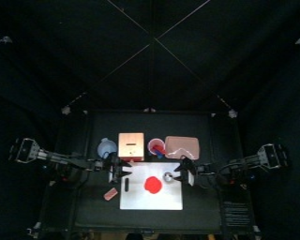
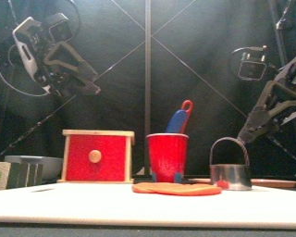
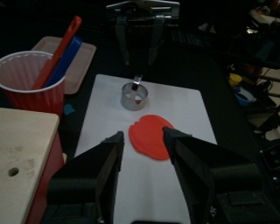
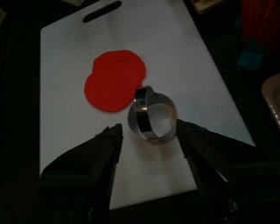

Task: Get the cutter from the drawer then cut the dough then place the extra dough in the bowl
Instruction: Cut the dough

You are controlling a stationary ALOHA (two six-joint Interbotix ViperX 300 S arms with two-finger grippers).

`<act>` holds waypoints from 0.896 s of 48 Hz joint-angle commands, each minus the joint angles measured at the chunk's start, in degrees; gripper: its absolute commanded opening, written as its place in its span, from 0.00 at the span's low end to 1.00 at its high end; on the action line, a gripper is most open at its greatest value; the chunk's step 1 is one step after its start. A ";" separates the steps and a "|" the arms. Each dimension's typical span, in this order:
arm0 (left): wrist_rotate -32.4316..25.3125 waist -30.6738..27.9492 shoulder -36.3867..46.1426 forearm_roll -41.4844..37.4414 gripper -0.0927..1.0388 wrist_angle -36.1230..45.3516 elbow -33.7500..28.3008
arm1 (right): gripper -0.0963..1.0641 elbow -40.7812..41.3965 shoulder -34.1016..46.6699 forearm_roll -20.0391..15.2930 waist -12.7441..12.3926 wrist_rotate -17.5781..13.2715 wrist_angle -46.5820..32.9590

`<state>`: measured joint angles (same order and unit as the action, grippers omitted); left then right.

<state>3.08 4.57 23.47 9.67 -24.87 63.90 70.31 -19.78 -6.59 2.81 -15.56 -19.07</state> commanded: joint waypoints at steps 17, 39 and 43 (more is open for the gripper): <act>-0.09 0.18 -1.32 0.88 0.78 -0.35 -1.67 | 0.82 -1.93 6.06 -0.88 1.05 0.26 -5.71; 0.00 0.18 -1.93 1.49 0.78 -0.53 -1.76 | 0.81 -2.72 8.53 -2.20 3.52 0.26 -5.71; 0.00 0.18 -1.85 1.67 0.78 -0.35 -1.76 | 0.79 -2.81 8.79 -2.29 3.78 0.26 -5.71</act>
<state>3.08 4.57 21.53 11.16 -24.79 63.81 68.47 -10.63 -8.88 6.24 -15.38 -24.35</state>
